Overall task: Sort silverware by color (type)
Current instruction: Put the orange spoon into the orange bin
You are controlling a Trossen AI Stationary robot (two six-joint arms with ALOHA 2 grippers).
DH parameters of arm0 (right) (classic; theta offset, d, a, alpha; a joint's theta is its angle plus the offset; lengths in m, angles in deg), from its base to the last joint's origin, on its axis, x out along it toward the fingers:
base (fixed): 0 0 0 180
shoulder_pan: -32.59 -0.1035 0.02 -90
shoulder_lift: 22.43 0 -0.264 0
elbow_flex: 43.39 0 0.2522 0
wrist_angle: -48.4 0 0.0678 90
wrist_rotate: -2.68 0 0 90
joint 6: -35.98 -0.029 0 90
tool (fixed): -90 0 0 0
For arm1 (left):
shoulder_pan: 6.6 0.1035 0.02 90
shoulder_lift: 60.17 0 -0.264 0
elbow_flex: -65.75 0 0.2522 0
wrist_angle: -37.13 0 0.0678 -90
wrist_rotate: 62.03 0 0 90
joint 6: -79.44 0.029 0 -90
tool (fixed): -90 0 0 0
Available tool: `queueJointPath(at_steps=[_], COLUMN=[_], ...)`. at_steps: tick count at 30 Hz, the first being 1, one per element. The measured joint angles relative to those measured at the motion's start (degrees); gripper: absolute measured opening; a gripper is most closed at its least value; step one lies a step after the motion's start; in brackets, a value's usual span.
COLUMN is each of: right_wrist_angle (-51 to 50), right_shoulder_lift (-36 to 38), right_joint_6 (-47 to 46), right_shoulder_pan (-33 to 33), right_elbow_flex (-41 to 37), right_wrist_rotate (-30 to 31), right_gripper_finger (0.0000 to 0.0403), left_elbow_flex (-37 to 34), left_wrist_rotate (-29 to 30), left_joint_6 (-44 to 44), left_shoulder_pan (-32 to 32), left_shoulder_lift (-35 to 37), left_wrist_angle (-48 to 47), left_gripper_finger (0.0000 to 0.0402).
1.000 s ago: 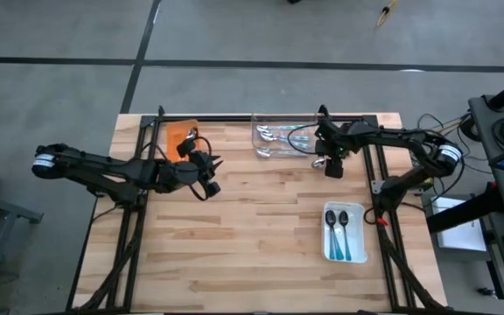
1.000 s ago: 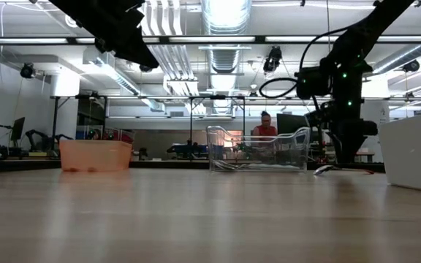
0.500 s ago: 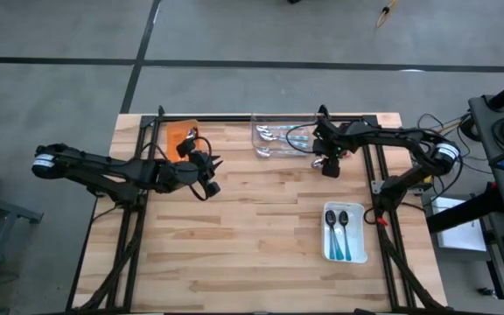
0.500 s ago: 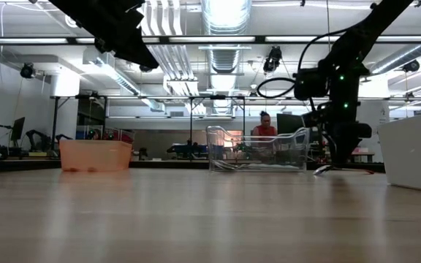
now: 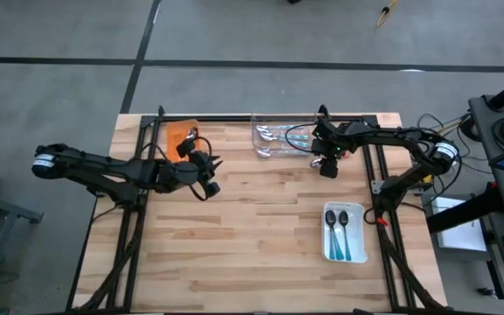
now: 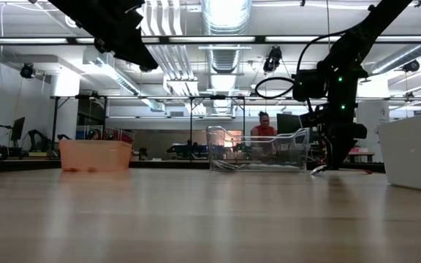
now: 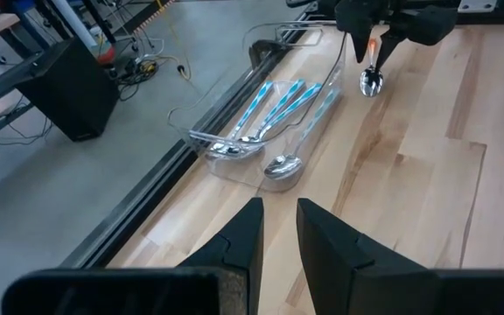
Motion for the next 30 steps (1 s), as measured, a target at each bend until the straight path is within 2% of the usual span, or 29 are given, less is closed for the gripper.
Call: queueJointPath(at_steps=[9, 19, 30], right_wrist_angle=[-0.9, -0.3, 0.5], right_shoulder_lift=[0.0, -0.1, 0.8], right_joint_6=[-0.6, -2.8, -6.7], right_shoulder_pan=[0.0, 0.0, 0.0], right_elbow_flex=[-0.6, -0.6, -0.2], right_wrist_rotate=[-1.2, -1.3, -2.5], right_gripper_finger=[0.0124, 0.0129, 0.0116], left_elbow_flex=[0.0, 0.0, 0.0], left_wrist_rotate=[0.0, 0.0, 0.0], left_joint_6=[0.0, 0.0, 0.0], left_shoulder_pan=[0.0, 0.0, 0.0], left_shoulder_lift=[0.0, 0.0, 0.0], left_wrist_angle=[-0.1, -0.2, -0.3], left_gripper_finger=[0.0054, 0.0054, 0.0054])
